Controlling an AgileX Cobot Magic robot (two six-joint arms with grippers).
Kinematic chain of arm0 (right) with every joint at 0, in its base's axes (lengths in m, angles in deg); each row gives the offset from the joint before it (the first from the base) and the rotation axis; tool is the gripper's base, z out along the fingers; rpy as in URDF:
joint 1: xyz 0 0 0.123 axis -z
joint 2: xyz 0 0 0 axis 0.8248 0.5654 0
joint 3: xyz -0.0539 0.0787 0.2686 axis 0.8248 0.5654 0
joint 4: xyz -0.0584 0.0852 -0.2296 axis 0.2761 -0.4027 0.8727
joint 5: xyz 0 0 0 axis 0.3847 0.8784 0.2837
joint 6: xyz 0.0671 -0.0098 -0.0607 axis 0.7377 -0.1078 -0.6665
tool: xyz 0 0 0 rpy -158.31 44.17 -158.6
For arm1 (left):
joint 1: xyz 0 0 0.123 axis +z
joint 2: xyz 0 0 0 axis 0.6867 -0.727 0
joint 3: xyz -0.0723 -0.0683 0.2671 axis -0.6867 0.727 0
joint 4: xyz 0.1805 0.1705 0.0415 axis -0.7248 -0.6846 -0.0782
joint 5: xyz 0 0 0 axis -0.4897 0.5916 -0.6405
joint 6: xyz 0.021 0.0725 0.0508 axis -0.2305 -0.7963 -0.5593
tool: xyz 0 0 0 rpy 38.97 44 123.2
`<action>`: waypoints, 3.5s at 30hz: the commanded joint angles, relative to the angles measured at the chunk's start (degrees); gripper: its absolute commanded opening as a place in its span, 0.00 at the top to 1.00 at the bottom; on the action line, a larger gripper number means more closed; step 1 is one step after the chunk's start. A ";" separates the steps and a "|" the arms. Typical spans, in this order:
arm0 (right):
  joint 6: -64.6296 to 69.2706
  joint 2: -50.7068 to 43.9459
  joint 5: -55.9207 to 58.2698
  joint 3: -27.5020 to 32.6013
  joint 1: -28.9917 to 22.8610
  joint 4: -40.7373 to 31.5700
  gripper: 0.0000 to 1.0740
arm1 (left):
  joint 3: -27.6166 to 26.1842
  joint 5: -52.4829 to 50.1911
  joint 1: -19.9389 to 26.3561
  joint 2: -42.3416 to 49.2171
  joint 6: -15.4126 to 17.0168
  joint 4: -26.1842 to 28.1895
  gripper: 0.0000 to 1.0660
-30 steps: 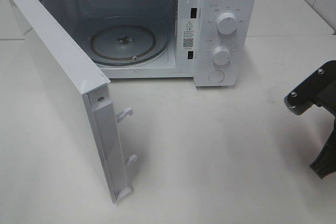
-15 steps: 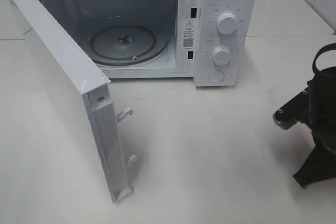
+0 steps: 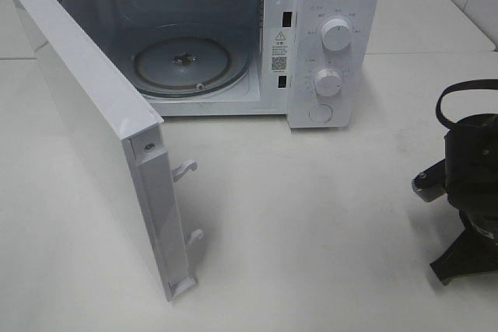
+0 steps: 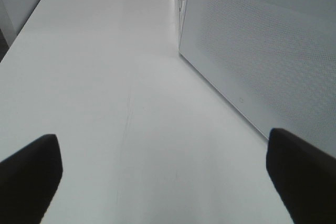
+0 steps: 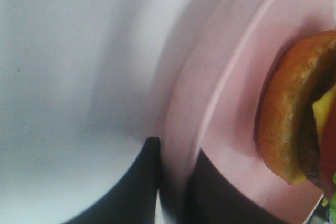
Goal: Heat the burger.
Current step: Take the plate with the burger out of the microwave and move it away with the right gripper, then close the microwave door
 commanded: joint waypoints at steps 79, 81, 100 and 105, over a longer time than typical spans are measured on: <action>-47.56 -71.56 12.83 -2.46 6.76 -37.24 0.29 | 0.06 -0.34 0.23 1.26 0.23 0.17 0.08; -47.56 -73.05 12.72 -1.89 7.68 -37.36 0.29 | 0.06 -0.34 0.23 1.26 0.23 0.17 0.08; -48.30 -98.43 14.90 2.29 16.27 -41.77 0.29 | 0.06 -0.34 0.23 1.26 0.23 0.17 0.08; -48.82 -103.48 14.84 2.35 16.27 -41.77 0.29 | 0.06 -0.34 0.23 1.26 0.23 0.17 0.08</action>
